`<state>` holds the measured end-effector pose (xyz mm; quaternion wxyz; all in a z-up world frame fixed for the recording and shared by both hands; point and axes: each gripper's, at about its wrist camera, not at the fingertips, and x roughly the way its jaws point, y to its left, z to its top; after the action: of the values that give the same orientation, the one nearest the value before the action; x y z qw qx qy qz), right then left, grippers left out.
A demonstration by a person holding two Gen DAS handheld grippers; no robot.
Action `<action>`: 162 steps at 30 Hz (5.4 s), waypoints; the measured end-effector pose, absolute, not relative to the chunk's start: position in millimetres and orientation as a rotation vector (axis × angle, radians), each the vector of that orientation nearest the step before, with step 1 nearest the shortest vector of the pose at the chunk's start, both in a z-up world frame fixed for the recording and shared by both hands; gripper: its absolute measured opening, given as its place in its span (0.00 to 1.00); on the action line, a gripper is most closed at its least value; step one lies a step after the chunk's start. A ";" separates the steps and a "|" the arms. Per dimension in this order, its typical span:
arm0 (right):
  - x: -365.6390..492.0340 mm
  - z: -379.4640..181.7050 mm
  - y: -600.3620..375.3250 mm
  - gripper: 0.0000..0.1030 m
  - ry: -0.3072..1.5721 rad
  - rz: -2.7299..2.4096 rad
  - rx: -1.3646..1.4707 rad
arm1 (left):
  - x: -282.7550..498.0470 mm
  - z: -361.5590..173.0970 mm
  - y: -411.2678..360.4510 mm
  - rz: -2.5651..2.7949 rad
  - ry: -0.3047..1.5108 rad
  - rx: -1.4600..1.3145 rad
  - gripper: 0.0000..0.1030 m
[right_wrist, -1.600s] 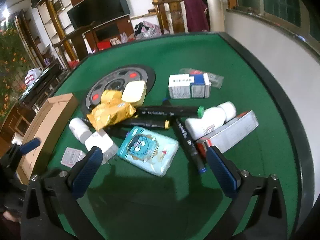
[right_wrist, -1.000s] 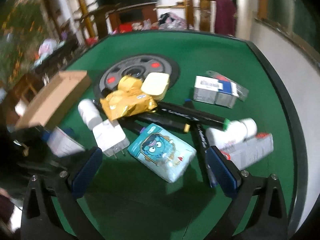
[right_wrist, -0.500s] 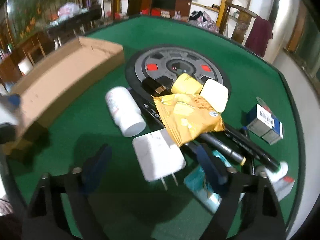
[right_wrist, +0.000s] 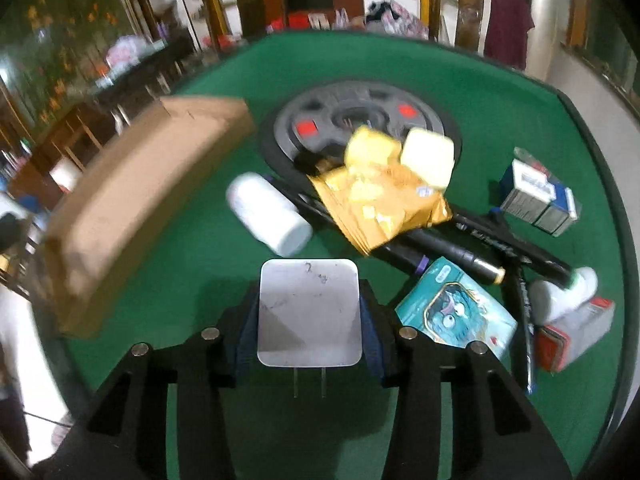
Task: Organize objects
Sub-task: 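Grasp the small white medicine box with the left tool while the right tool grasps the white charger, then carry both items into the cardboard box and open both tools, then grasp the white pill bottle lying on its side with the left tool, then grasp the long white box with red stripe with the right tool, then carry the pill bottle and long box into the cardboard box, release both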
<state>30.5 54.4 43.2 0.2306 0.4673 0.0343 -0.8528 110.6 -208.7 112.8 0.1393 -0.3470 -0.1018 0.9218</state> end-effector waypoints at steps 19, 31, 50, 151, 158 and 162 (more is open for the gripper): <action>-20.1 110.7 -86.2 0.42 -0.207 -2.135 1.227 | -25.6 87.3 -270.3 2.657 -0.417 -1.310 0.44; -62.6 44.5 -124.7 0.42 -0.051 -2.270 1.384 | -73.4 1.9 -301.7 2.592 -0.650 -1.450 0.44; -69.2 45.6 -118.5 0.43 -0.096 -2.335 1.378 | -96.4 -3.6 -312.0 2.520 -0.884 -1.428 0.59; 45.4 82.7 241.3 0.24 -0.753 -2.665 1.257 | 73.3 76.7 -214.7 2.778 -0.344 -1.156 0.56; 20.6 108.6 104.2 0.24 -0.561 -2.374 1.200 | 36.0 73.9 -278.0 2.899 -0.321 -1.234 0.56; -1.3 92.2 15.9 0.24 -0.479 -2.188 1.255 | -1.6 52.3 -299.6 2.887 -0.330 -1.338 0.56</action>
<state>-1.3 15.9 92.2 0.2830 0.4689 -0.1790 -0.8173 -1.6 -299.6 52.3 -0.0286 -0.4180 -0.1033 0.9021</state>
